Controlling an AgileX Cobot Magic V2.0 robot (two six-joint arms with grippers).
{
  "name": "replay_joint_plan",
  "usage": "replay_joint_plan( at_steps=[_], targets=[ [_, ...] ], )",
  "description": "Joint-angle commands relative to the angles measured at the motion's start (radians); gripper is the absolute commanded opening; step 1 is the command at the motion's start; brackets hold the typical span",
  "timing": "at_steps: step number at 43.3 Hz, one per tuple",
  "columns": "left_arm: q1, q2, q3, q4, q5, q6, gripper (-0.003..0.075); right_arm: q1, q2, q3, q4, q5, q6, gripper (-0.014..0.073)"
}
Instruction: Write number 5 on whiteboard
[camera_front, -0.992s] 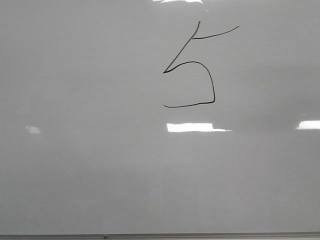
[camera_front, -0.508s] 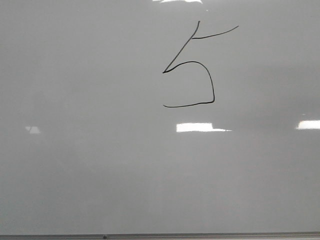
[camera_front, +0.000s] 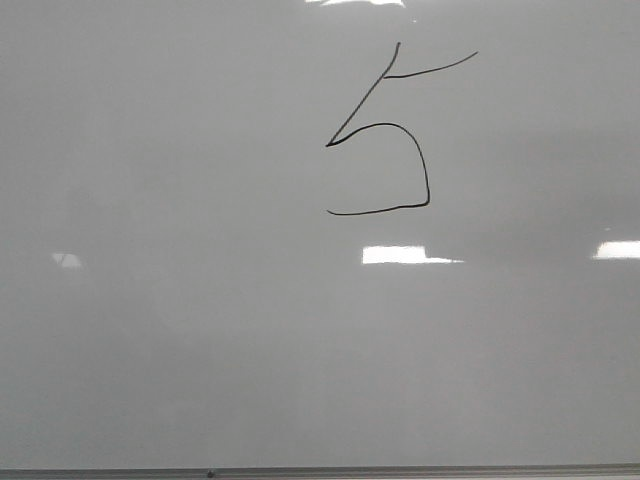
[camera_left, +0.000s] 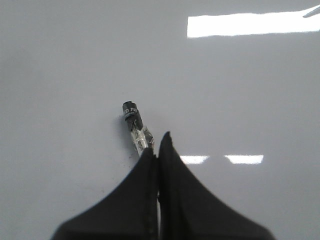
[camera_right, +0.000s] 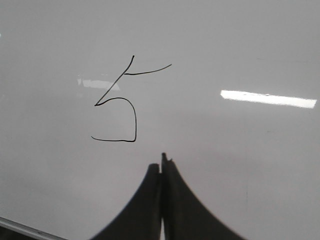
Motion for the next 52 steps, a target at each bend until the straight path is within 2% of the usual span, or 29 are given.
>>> replay_joint_plan(
  at_steps=[1,7,15,19,27,35,52],
  targets=[
    [-0.008,-0.023,-0.017,-0.121,-0.056,0.079,-0.0020,-0.006,0.009,-0.029,0.011,-0.081,-0.005,-0.0071],
    [-0.008,-0.122,-0.005,-0.342,0.057,0.259,-0.0020,-0.006,0.009,-0.029,0.011,-0.081,-0.005,-0.0071],
    [-0.008,-0.294,0.009,-0.416,0.308,0.381,-0.0020,-0.006,0.009,-0.029,0.011,-0.081,-0.005,-0.0071],
    [-0.011,-0.357,0.029,-0.459,0.385,0.444,-0.0020,-0.006,0.009,-0.029,0.011,-0.081,-0.005,-0.0071],
    [-0.035,-0.355,0.089,-0.432,0.360,0.444,-0.0020,-0.006,0.009,-0.029,0.011,-0.079,-0.005,-0.0071],
    [-0.110,-0.355,0.180,-0.402,0.228,0.442,-0.0020,-0.006,0.009,-0.029,0.011,-0.078,-0.005,-0.0071],
    [-0.113,-0.353,0.178,-0.405,0.211,0.442,-0.0020,-0.006,0.009,-0.029,0.011,-0.078,-0.005,-0.0071]
  ],
)
